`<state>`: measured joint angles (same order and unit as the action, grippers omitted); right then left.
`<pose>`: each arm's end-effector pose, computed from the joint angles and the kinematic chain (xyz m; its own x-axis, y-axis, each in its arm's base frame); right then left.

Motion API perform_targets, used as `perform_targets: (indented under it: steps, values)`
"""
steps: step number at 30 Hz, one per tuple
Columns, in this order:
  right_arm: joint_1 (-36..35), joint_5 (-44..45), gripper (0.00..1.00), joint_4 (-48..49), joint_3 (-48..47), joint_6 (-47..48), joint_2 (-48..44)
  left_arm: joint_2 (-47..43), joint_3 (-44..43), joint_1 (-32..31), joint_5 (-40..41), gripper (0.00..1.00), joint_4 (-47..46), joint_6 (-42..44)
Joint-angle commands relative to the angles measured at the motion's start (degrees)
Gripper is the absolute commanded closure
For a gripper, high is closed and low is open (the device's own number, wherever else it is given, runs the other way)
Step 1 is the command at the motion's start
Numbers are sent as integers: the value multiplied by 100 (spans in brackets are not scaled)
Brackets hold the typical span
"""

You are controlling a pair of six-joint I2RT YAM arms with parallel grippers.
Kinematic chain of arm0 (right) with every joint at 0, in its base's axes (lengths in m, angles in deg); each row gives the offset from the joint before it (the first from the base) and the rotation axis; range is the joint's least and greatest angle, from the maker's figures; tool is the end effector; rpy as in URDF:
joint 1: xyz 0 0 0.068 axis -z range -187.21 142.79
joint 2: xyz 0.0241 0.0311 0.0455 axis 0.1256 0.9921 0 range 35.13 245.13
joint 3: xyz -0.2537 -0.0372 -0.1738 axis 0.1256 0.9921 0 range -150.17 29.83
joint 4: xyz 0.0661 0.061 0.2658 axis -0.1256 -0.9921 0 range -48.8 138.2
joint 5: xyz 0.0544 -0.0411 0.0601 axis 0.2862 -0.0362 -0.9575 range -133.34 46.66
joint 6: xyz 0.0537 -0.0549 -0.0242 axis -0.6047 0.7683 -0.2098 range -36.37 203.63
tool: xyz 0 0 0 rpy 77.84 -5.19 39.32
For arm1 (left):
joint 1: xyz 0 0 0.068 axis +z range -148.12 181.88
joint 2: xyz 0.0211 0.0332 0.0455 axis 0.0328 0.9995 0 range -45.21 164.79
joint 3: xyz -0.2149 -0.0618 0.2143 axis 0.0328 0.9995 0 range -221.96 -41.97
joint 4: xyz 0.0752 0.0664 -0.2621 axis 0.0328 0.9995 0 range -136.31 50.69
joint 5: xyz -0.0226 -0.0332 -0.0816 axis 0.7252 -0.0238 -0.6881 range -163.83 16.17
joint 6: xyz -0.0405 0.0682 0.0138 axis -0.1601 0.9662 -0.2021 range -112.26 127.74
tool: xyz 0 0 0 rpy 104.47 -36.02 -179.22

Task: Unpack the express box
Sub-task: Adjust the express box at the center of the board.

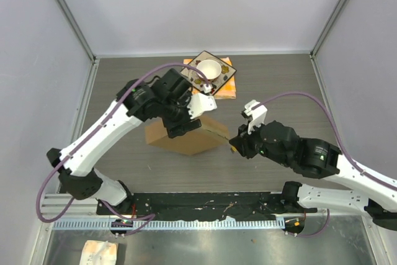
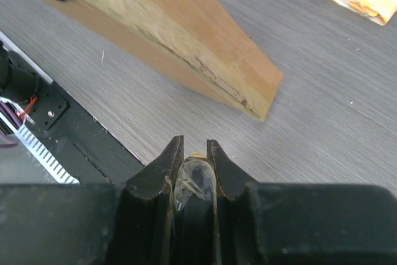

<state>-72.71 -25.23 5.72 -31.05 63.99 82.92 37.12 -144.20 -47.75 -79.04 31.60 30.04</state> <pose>0.0960 0.1584 0.3870 -0.4446 -0.2052 -0.8719 -0.6404 0.7534 0.1492 0.1796 -0.2211 0.4380 -0.2084 0.8287 -0.5195 0.9393 0.3176 0.1298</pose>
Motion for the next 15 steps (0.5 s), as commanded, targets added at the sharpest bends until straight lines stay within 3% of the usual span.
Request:
perform_targets:
  steps: [1, 5, 7, 8, 9, 11, 15]
  values:
    - [19, 492, 99, 678, 207, 4, -691, 766, -569, -442, 697, 89, 883, 89]
    - [19, 816, 99, 1083, 638, -128, -1341, 1592, -1270, -522, 697, 86, 1235, 125]
    - [19, 992, 99, 1128, 875, -215, -1448, 2005, -1587, -530, 540, 78, 1314, 151]
    - [19, 1028, 99, 1128, 937, -242, -1518, 2120, -1867, -539, 539, 72, 1358, 143]
    - [19, 1054, 99, 1128, 999, -268, -1553, 2295, -1975, -557, 330, 58, 1385, 143]
    - [19, 1098, 99, 1137, 1140, -312, -1623, 2376, -2159, -574, 74, 44, 1385, 169]
    - [19, 1256, 99, 1128, 1228, -260, -1843, 2350, -2011, -601, -243, 34, 1192, 221]
